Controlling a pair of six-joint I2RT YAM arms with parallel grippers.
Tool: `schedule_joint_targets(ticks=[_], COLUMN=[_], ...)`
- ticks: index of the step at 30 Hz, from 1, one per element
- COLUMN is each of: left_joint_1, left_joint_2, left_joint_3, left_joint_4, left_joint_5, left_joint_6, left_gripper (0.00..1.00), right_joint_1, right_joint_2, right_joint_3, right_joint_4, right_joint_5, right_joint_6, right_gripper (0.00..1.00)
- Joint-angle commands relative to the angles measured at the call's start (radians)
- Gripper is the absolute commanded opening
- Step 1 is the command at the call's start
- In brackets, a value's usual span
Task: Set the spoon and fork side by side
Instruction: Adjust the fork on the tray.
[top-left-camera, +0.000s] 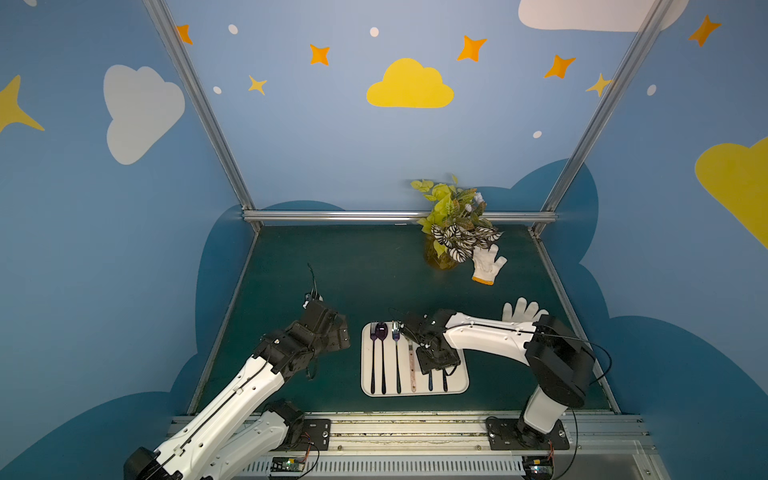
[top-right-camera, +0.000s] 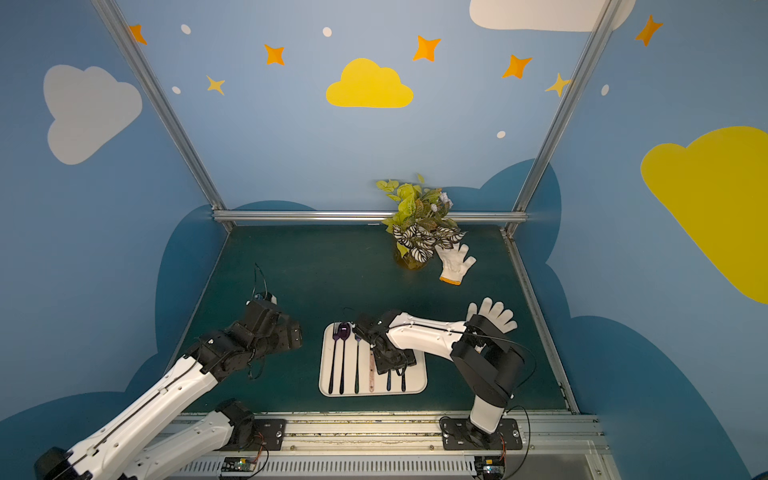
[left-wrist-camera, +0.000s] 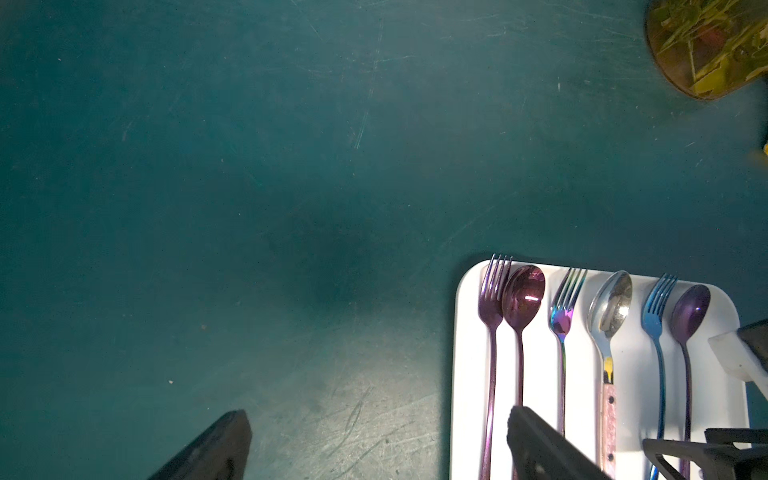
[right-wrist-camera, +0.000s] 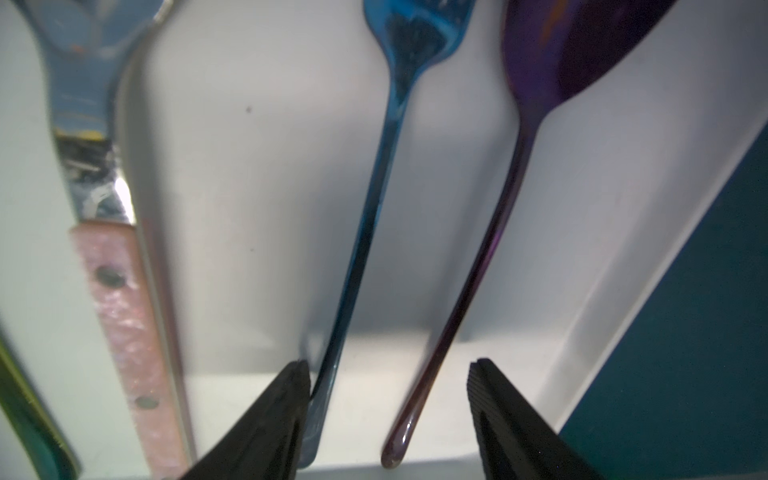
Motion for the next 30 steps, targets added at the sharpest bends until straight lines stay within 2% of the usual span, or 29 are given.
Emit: schedule_joint_targets(ticks=[1,14,18,22,25,27,30], left_joint_1=[0.003,0.004,0.004,0.003,0.005,0.004,0.036], left_joint_2=[0.001,0.012,0.019,0.036,0.062,0.092,0.152], left_joint_3=[0.008,0.008,0.010,0.021,0.036,0.055,0.087], left_joint_4=[0.014,0.023,0.029,0.040,0.070,0.102,0.191], left_joint_5=[0.006,0.004,0.003,-0.008,-0.024,-0.036,-0.042], left_joint_6=[0.006,0.006,0.012,0.038,0.088,0.149,0.276], left_gripper=[1.00,1.00,1.00,1.00,1.00,1.00,1.00], right_joint_1=[-0.004,-0.012,-0.010,-0.010,-0.017,-0.043,-0.136], right_joint_2=[-0.032,-0.035,-0.049,-0.107,-0.193,-0.272,-0.397], right_joint_3=[-0.013,-0.019,-0.014,0.008,0.027,0.038,0.044], right_joint_4=[-0.014,-0.014,-0.014,-0.024,-0.045,-0.066,-0.095], right_joint_5=[0.010,0.010,0.010,0.024,0.059,0.082,0.107], right_joint_6=[0.011,0.006,-0.006,-0.038,-0.069,-0.098,-0.156], right_gripper=[0.64,0.59,0.61,0.67,0.80,0.91,0.97])
